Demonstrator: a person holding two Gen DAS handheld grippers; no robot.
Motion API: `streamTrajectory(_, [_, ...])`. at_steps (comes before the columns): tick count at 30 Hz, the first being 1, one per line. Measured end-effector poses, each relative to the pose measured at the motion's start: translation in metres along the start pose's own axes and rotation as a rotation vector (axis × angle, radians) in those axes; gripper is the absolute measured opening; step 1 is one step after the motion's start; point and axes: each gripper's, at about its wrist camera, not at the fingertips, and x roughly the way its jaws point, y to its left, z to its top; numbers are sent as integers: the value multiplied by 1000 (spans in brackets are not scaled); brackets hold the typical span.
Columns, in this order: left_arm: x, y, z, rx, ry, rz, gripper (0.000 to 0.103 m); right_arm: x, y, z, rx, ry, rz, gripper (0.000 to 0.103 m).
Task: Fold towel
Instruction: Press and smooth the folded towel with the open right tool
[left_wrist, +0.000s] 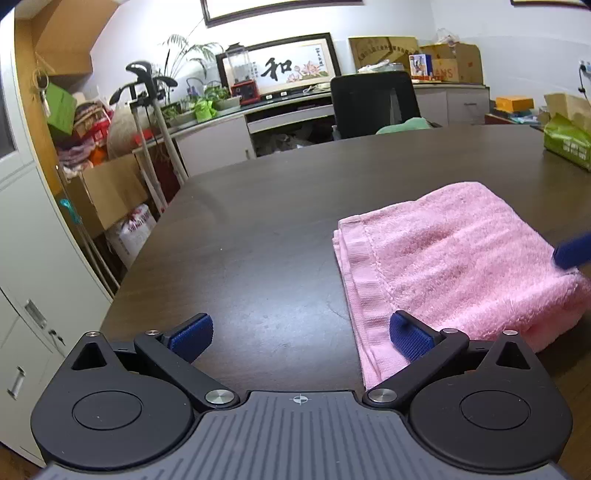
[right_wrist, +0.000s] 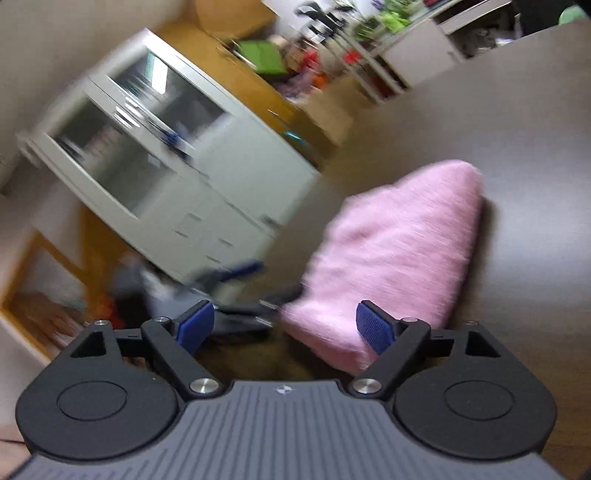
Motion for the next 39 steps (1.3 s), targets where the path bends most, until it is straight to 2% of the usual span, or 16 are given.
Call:
streamTrajectory(3, [0, 0, -2, -1, 3, -3, 103, 6, -1, 0, 16, 24, 24, 91])
streamTrajectory(6, [1, 1, -2, -10, 8, -13, 103, 24, -7, -4, 35, 112, -60, 87])
streamTrajectory(8, [2, 2, -3, -22, 11, -19, 103, 26, -7, -3, 38, 122, -89, 87])
streamTrajectory(11, [4, 3, -4, -52, 20, -26, 103, 22, -10, -2, 63, 115, -115, 71])
streamTrajectory(12, [4, 3, -3, -60, 23, -27, 103, 21, -13, -1, 80, 113, -123, 70])
streamTrajectory(14, [4, 1, -4, -64, 23, -23, 103, 19, -17, -1, 110, 106, -119, 70])
streamTrajectory(17, [2, -7, -4, -57, 16, -7, 103, 16, -14, -3, 81, 91, -164, 70])
streamTrajectory(20, [5, -15, 0, -58, 15, -6, 103, 11, -12, -1, 60, 55, -249, 70])
streamTrajectory(26, [14, -36, 11, -48, 2, -3, 103, 7, -16, 1, 74, 6, -312, 70])
streamTrajectory(28, [17, -43, 14, -52, -5, 1, 103, 7, -12, 5, 48, -6, -353, 76])
streamTrajectory(29, [18, -44, 15, -56, -5, 0, 103, 7, -8, 8, 23, -23, -372, 86])
streamTrajectory(30, [19, -46, 17, -64, -3, -2, 103, 6, -3, 11, -2, -39, -392, 90])
streamTrajectory(31, [20, -47, 17, -71, -2, -1, 103, 6, 1, 14, -28, -56, -411, 90])
streamTrajectory(33, [21, -48, 18, -80, 0, -1, 103, 19, 8, 33, -81, -63, -470, 90])
streamTrajectory(37, [22, -45, 19, -86, -1, -9, 103, 47, 0, 57, -117, -30, -507, 90])
streamTrajectory(39, [24, -41, 18, -103, 4, -20, 103, 65, -15, 65, -77, -2, -505, 90])
